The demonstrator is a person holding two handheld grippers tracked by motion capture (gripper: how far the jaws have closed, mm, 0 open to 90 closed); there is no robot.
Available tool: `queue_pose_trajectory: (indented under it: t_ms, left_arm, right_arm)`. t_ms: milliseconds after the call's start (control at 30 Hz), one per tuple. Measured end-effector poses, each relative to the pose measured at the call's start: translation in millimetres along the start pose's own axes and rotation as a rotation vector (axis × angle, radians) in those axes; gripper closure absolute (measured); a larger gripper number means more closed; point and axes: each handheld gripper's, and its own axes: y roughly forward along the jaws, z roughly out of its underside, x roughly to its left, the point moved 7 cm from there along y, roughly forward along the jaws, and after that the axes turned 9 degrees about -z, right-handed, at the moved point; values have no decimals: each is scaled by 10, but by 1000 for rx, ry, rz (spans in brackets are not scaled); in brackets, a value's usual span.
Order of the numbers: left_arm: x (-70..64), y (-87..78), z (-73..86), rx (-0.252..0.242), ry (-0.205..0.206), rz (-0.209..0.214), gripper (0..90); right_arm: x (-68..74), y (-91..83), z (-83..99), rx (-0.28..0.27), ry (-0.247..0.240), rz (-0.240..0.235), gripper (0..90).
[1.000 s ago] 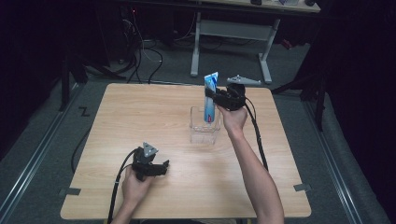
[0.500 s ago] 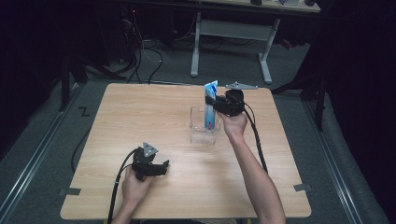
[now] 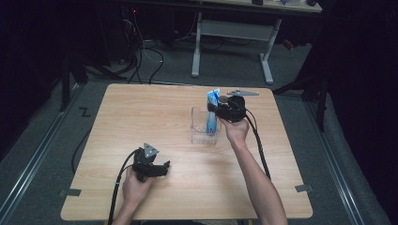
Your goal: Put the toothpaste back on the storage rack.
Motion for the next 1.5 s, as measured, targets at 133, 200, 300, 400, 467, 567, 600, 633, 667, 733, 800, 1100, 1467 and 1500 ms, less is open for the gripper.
queue_pose_trajectory:
  t_ms: [133,200,300,400,467,567,600,633,667,733,800,1100,1467,1500]
  left_arm:
    - [0,0,0,0,0,0,161]
    - [0,0,0,0,1,0,161]
    - [1,0,0,0,1,0,161]
    - [0,0,0,0,0,0,161]
    - [0,0,0,0,0,0,161]
    - [0,0,0,0,0,0,161]
    - [0,0,0,0,0,0,161]
    - [0,0,0,0,0,0,161]
    - [0,0,0,0,0,0,161]
    - [1,0,0,0,1,0,161]
    - [1,0,0,0,1,0,161]
    - [0,0,0,0,0,0,161]
    - [0,0,0,0,0,0,161]
    - [0,0,0,0,0,0,161]
  right_arm:
    - [-22,11,38,7,12,0,692]
    - [-24,11,42,8,13,1,692]
    - [-25,16,56,3,23,-2,691]
    - [-32,25,84,6,30,-3,690]
    - [-39,31,99,9,32,0,690]
    - [-39,34,113,7,35,-3,689]
    - [-31,40,120,7,40,-7,689]
    - [-28,44,121,7,38,-7,688]
    - [-28,44,121,7,38,-7,688]
    - [-21,53,124,6,37,-9,688]
    - [-8,62,126,5,39,-13,688]
    - [-9,77,141,9,40,-16,688]
    - [-85,-18,159,21,29,21,683]
    - [-99,-30,160,21,27,28,679]
